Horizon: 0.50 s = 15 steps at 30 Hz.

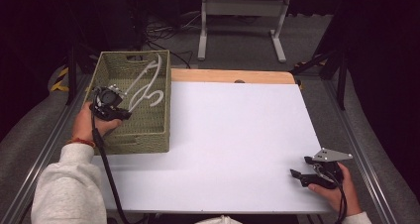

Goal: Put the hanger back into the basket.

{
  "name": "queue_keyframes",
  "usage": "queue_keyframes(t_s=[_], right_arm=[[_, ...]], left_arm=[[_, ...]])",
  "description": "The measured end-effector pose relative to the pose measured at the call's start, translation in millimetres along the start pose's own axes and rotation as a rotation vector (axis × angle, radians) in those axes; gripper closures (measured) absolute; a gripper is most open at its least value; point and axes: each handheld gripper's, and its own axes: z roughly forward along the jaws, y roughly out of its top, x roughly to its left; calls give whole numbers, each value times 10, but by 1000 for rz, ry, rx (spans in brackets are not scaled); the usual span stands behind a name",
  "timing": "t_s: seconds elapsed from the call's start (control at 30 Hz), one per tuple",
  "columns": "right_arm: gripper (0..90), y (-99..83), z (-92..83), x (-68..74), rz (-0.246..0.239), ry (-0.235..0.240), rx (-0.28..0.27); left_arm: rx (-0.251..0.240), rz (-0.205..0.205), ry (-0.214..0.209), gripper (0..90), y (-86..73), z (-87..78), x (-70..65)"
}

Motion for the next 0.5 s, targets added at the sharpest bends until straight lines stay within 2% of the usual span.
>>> queue_keyframes(t_s=[0.03,0.07,0.13,0.17,0.27,0.33,0.37,0.5], right_arm=[[237,0,1,2,-1,0,2],[237,0,2,3,-2,0,2],[237,2,0,7,-2,1,3],[237,3,0,4,-4,0,0],[238,4,-8,1,-3,-1,-2],[238,5,-10,2,-3,-4,-2],[238,5,-10,1,-3,-4,-3],[239,6,-14,2,-5,-5,-5]], left_arm=[[-9,0,-13,726,-3,-17,5],[-16,1,-33,735,-5,-34,7],[-28,4,-7,706,-4,-68,-9],[-34,7,-13,695,-5,-81,-11],[-92,10,5,666,-4,-150,-43],[-133,8,-5,635,-3,-184,-69],[-154,12,4,621,0,-207,-100],[-266,31,-20,552,13,-319,-227]])
